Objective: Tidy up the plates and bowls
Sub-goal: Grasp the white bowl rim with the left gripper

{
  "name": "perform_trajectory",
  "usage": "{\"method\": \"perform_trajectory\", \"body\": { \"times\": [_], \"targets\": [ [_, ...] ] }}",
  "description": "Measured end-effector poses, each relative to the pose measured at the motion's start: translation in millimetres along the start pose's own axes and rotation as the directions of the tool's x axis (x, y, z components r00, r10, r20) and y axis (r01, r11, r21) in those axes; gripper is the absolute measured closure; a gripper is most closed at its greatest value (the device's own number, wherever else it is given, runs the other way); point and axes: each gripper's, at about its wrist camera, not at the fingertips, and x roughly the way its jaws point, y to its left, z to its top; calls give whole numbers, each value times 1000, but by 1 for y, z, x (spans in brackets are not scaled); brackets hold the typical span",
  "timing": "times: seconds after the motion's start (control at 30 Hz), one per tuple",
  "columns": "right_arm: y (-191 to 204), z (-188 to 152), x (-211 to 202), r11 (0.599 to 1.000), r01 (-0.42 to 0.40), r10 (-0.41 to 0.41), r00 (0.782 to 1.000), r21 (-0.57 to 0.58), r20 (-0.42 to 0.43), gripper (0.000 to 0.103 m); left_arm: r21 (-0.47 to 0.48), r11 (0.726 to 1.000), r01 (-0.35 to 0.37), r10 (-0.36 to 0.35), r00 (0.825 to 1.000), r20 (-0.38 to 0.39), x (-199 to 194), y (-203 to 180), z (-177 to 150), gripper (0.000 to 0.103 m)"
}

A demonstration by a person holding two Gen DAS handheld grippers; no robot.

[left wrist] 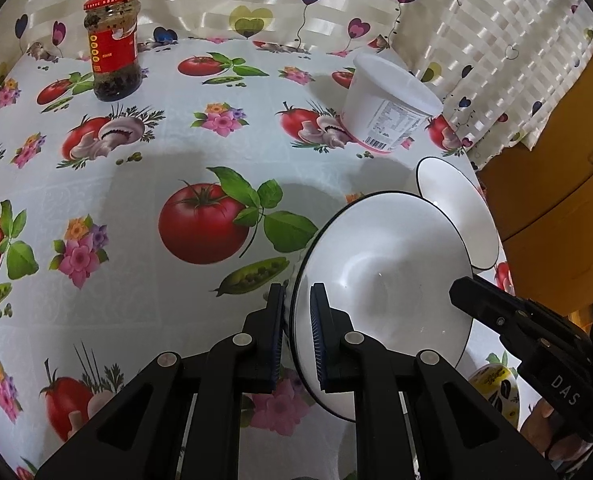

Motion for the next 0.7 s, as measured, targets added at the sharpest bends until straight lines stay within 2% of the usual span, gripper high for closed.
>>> {"method": "perform_trajectory", "body": {
  "times": [0.13,0.3,0.37,0.43,0.57,0.7],
  "targets": [
    [-1,-4,3,1000,-1,1,1000,1,-22,91,-16,1000,-9,9,1000,-23,8,4,-6,90],
    [0,-10,8,1000,18,-18,999,6,-41,88,13,1000,-27,28,999,-24,8,-1,-9,90],
    [2,-8,10,1000,7,-7,998,6,-56,80,5,1000,-24,24,999,-23,9,1,-8,90],
    [3,-8,18,1000,-18,19,996,12,-83,62,0,1000,-15,15,1000,-27,10,1,-7,89],
    [8,-13,31,1000,12,-13,995,-1,-103,62,3,1000,-4,4,999,-33,13,2,-7,89],
    [4,-14,34,999,48,-47,994,13,-99,80,1,1000,4,-4,999,-34,13,4,-9,89]
  ]
}}
